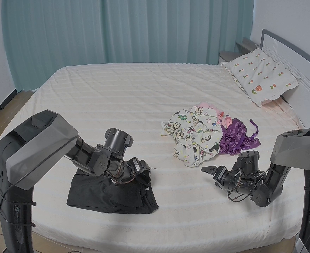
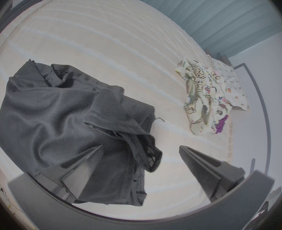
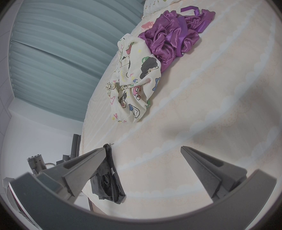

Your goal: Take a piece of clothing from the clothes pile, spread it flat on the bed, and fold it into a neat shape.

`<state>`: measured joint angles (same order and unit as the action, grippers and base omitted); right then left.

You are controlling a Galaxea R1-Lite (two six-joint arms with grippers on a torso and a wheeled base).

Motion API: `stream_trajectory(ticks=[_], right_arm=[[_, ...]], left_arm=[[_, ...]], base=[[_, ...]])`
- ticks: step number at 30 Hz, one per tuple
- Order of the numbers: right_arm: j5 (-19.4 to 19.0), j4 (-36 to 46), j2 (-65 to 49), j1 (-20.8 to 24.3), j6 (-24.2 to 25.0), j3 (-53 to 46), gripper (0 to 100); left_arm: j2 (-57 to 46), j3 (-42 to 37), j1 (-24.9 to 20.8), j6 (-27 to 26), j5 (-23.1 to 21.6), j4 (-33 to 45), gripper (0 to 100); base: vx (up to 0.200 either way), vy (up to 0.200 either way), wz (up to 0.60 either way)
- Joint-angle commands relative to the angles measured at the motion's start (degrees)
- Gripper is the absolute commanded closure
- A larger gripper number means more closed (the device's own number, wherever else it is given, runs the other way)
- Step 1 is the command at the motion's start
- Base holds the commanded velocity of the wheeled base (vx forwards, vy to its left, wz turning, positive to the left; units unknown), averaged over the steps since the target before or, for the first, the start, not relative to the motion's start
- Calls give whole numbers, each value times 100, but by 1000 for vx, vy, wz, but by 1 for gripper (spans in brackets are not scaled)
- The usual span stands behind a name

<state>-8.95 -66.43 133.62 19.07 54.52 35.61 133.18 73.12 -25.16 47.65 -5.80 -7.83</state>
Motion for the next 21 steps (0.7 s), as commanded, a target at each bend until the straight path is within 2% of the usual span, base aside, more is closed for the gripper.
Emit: stream_trajectory(ticks=[1,5,11,14,18,21], right_arm=[[-2,-2,6,1,6,-10,0],[-2,-2,6,1,-2,-19,0],[-2,-11,6,9,-2,-19,0],[-2,-2,6,9,-2,-19,0],[-2,-2,6,18,-11,-19,0],[7,-2,24,45,-29,-10,0]], left_arm=[[-618,-509,64,297,-176,-448,0],[-855,-1037,213,535,-211,-887,0],[-1101,-2074,591,552,-343,-1423,0],[-1101,-2302,793,666,-422,-1520,0],[-1057,-2267,978,842,-457,-1582,0],[-1110,-2188,1242,860,-641,-1608,0]], base=[[0,0,0],[0,0,0],[-200,0,0],[0,0,0],[0,0,0],[0,0,0]])
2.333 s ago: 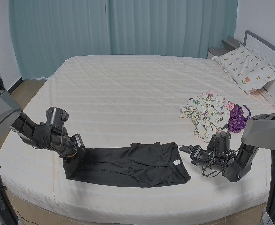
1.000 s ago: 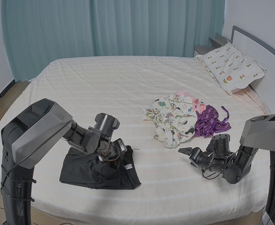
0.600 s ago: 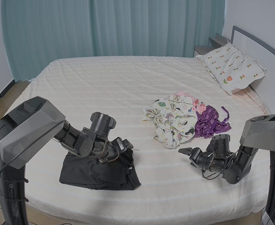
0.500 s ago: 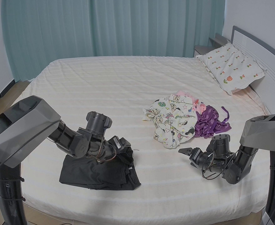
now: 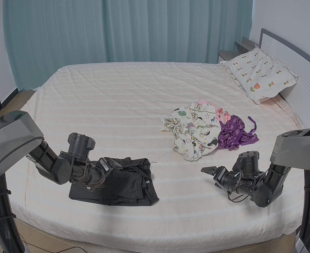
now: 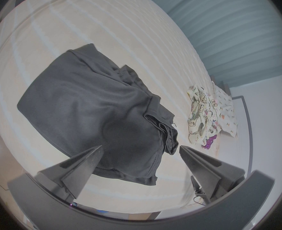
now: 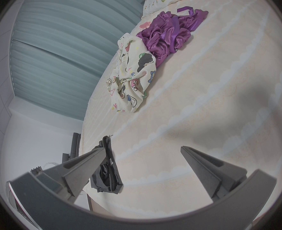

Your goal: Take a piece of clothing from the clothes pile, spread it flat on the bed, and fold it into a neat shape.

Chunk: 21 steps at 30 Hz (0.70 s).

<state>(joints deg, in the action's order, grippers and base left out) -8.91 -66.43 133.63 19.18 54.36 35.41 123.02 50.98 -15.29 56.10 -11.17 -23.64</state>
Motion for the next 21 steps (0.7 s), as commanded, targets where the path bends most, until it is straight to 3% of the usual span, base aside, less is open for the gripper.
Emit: stream_trajectory(ticks=[1,13,21], right_arm=[[12,-11,31,69,-22,18,0],[232,-2,-250,702,-4,264,0],[751,402,-180,1343,-48,836,0]], left_arm=[[-111,43,316,24,-246,-18,0],[-111,-27,1204,-20,-852,-36,0],[170,-80,1546,-135,-1177,-528,0]], base=[[0,0,0],[0,200,0],[0,200,0]])
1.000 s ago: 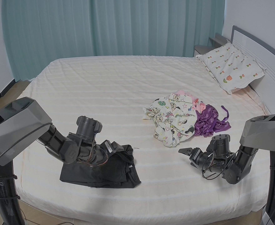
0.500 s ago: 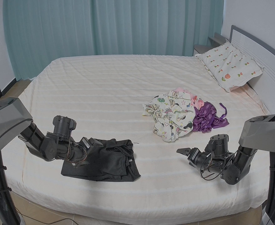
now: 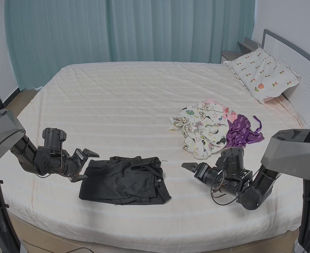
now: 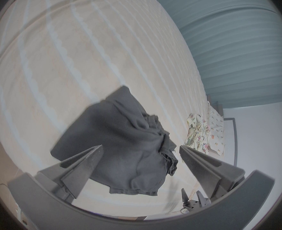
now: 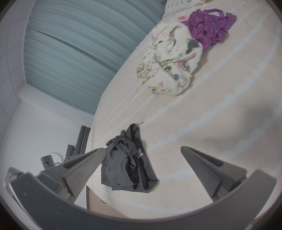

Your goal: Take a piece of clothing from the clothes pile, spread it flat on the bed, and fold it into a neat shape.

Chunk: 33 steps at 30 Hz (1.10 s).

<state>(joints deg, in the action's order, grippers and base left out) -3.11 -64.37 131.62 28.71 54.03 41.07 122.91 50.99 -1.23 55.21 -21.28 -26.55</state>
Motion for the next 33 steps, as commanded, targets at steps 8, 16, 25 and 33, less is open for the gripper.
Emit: stream_trajectory(ticks=[8,16,25,33], right_arm=[[302,1075,320,689,-15,1193,0],[627,2025,892,759,-6,2590,0],[909,2552,1445,873,-94,3531,0],[1199,2596,1990,574,-305,4243,0]], left_arm=[[164,-116,229,-37,-280,-280,0],[137,-186,220,-63,-350,-289,0],[137,-186,211,-63,-350,-289,0],[137,-186,202,-72,-350,-289,0]], base=[[0,200,0],[0,150,0],[0,0,0],[0,0,0]])
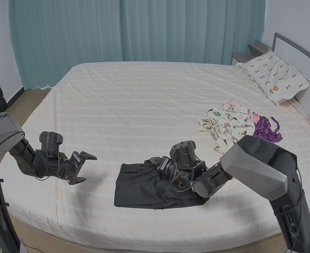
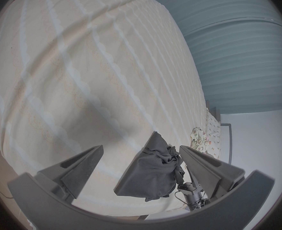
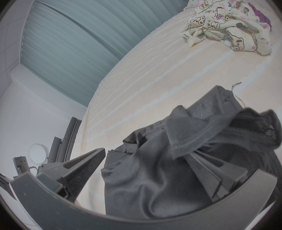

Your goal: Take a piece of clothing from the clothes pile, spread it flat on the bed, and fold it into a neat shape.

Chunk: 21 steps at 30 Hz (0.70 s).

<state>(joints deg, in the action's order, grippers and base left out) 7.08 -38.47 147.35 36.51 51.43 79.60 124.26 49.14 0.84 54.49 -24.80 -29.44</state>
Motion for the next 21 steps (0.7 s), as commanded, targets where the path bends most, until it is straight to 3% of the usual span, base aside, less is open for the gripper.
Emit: stream_trajectory(ticks=[1,11,20,21], right_arm=[[206,7,435,-223,-46,424,0],[619,7,505,-1085,-125,793,0],[733,-55,479,-1401,-221,670,0],[689,-55,251,-1401,-221,292,0]], left_arm=[[2,-1,4,0,1,0,0],[11,-1,-5,0,10,-9,0],[11,-1,-5,0,10,-9,0],[11,-1,-5,0,10,-9,0]], base=[[0,0,0],[0,0,0],[0,0,0],[0,0,0]])
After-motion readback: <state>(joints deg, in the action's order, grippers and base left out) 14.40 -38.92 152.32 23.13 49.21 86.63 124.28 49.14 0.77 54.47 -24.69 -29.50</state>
